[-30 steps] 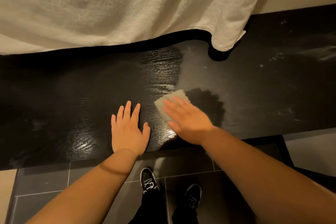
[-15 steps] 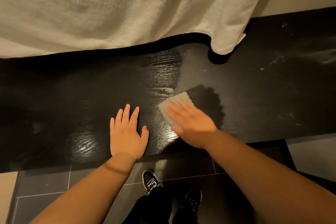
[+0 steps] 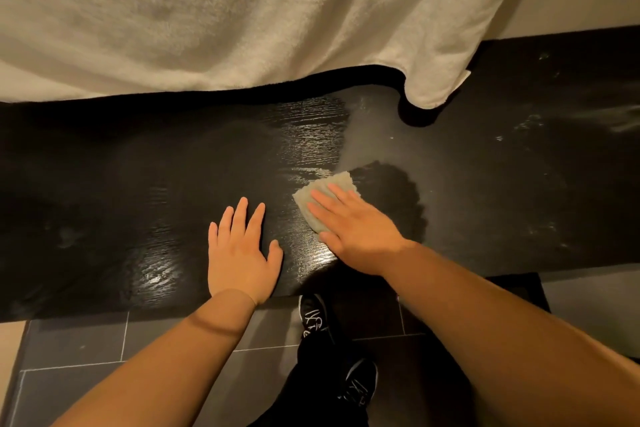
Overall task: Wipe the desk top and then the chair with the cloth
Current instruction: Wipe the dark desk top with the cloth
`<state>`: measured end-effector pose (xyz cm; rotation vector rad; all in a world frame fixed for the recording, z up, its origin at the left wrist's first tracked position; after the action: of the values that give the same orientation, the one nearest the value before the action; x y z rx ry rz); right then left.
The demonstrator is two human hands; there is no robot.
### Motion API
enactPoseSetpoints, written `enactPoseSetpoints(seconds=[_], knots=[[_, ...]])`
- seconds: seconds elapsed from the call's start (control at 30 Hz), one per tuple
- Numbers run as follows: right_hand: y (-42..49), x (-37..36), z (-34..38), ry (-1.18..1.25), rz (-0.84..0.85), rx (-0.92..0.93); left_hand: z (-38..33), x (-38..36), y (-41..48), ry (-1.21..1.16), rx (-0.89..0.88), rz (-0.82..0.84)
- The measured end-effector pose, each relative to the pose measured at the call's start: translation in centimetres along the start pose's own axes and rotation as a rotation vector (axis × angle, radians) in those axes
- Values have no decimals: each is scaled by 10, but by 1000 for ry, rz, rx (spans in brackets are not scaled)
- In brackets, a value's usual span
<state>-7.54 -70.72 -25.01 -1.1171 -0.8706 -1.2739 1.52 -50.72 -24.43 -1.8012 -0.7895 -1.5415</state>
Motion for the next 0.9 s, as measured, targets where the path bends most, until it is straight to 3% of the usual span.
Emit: enactPoseSetpoints(seconds=[0.07, 0.2, 0.27, 0.3, 0.4, 0.5, 0.6, 0.77, 0.83, 0.9], knots=[[1, 13, -27, -66, -76, -47, 1, -1, -1, 0, 1, 1], [3, 26, -75, 64, -116, -476, 2, -1, -2, -2, -3, 2], [7, 22, -64, 73, -127, -586, 2, -1, -2, -7, -6, 4], [9, 19, -53, 41, -126, -555, 1, -1, -1, -8, -6, 7], [1, 6, -11, -59, -112, -207, 0, 1, 0, -12, -7, 15], [-9, 3, -17, -4, 52, -56, 0, 3, -1, -14, -5, 26], [2, 18, -49, -44, 32, -89, 0, 4, 0, -18, -1, 54], [22, 33, -74, 69, -39, -509, -3, 6, 1, -56, 7, 59], [25, 30, -55, 51, -98, -460, -3, 6, 3, -85, 3, 57], [21, 23, -28, 10, -115, -208, -3, 6, 11, -104, -18, 63]])
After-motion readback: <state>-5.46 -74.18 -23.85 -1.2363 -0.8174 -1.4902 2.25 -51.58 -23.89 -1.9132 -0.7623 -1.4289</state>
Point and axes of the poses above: each hand's wrist, its own y-axis towards the middle knuckle, its own x-axis out of the back of the hand, z = x × y, the point moved 5 cm from there along y, towards the middle knuckle, and after that the axes turned 6 degrees about -x, right-handed, at the moved point
